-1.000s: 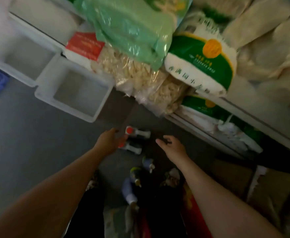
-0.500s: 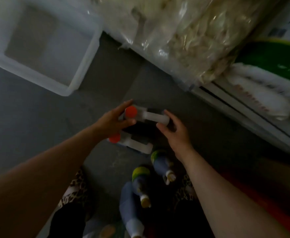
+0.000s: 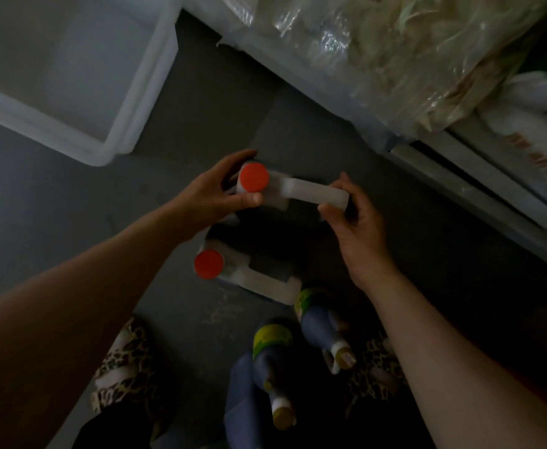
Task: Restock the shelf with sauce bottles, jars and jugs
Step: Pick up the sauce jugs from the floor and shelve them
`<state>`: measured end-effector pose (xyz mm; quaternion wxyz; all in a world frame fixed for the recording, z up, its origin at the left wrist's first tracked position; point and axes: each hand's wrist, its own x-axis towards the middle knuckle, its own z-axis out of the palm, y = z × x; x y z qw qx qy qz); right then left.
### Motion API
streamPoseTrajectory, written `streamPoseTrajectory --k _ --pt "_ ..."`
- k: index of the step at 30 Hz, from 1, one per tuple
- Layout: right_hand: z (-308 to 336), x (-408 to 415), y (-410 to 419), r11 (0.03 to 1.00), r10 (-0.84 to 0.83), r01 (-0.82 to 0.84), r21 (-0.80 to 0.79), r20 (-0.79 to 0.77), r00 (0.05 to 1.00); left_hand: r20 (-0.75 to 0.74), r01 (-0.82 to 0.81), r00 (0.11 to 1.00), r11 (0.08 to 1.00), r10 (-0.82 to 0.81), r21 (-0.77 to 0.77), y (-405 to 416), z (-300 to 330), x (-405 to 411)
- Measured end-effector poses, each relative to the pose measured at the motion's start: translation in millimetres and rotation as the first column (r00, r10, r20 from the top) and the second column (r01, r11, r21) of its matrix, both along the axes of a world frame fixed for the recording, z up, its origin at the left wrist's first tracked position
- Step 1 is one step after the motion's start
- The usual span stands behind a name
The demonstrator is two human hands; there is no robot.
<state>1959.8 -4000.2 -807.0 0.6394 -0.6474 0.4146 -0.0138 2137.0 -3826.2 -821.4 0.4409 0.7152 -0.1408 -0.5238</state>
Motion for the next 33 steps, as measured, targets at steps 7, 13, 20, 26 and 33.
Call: streamPoseTrajectory --k 7,13,20,26,33 --pt "16.8 33.5 -21.1 0.999 0.025 -0.026 -0.024 -0.034 0.999 -0.098 -0.067 0.993 0.997 0.069 0.028 -19.5 10.8 28.0" --pt "71.9 52.6 -28.7 0.995 0.087 -0.087 -0.054 0.006 0.996 -0.157 -0.163 0.975 0.987 0.16 -0.007 -18.2 61.8 39.3" --pt "208.4 66.0 -21.7 0.983 0.12 -0.115 -0.143 0.029 0.992 -0.152 -0.254 0.958 0.966 0.243 -0.053 -12.7 191.7 42.4" --pt "368.6 57.7 -9.9 0.944 0.131 -0.116 -0.309 0.027 0.991 -0.116 -0.25 0.965 0.958 0.234 -0.141 -11.4 358.9 29.3" --pt "560.1 33.4 -12.9 0.808 0.015 0.048 -0.588 0.102 0.995 0.139 -0.157 0.97 0.95 0.2 -0.269 -35.4 554.4 11.8"
